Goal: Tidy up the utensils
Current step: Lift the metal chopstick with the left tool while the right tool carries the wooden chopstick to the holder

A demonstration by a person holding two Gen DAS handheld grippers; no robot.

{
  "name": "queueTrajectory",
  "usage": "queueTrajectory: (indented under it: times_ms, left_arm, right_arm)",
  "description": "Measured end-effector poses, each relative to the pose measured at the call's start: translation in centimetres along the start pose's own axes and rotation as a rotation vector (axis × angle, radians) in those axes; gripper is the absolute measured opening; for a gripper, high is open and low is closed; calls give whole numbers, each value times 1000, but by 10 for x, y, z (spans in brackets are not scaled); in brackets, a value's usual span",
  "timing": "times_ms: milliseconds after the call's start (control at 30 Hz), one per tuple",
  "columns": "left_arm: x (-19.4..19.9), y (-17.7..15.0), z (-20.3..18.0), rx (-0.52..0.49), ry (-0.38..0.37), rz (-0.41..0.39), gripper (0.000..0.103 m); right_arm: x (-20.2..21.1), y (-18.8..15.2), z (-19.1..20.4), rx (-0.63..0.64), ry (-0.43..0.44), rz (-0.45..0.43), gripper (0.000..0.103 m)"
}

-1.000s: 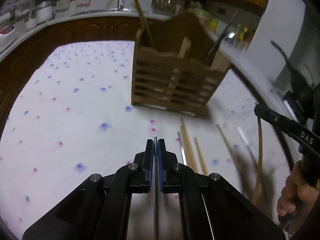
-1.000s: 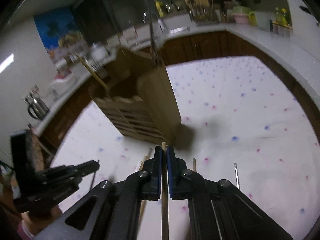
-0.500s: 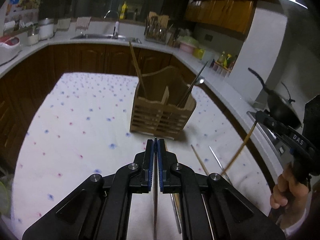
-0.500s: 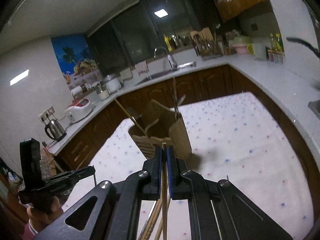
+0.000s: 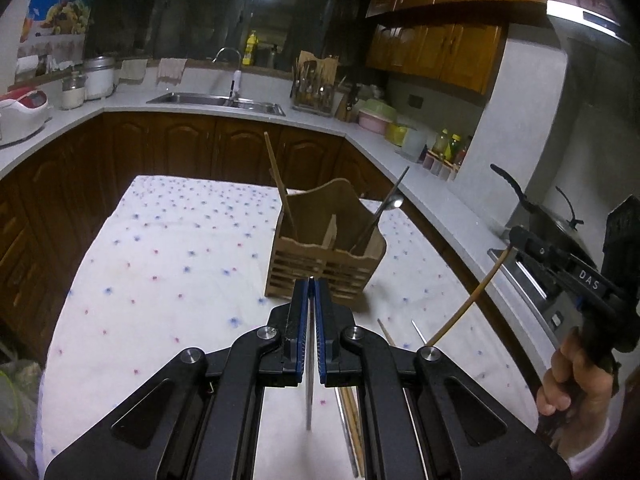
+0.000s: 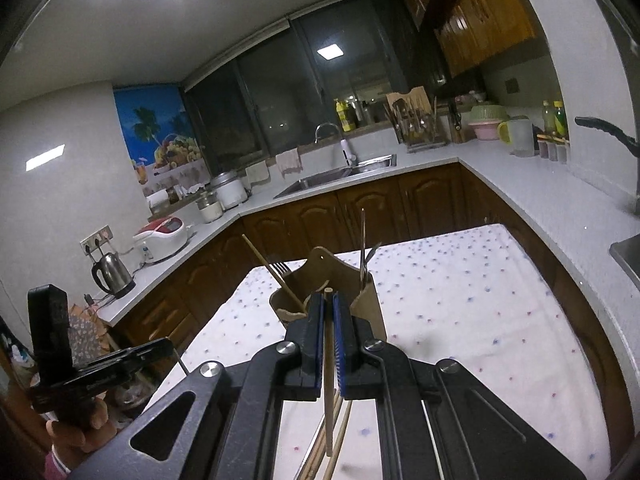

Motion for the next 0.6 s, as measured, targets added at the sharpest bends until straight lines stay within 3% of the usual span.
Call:
queueTrajectory:
  times_ms: [300,600]
  left_arm:
    - [2,32,-1,-15,4,-61,3]
    - [0,97,-6,-75,20,-178,3]
  right_arm:
    - [-5,15,-1,-3,-4,-29,5]
    - [-18,61,-2,-40,-19,-116,5]
Point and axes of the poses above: each gripper's, at about its wrist camera, not at the fingertips, and x roughly against the way its jaws point, z to its left, y to its top, the point moved 1 cm from there along -x, roughly the way its jaws point, and after that the axes turned 14 degrees about -y, right-handed, at the moved point
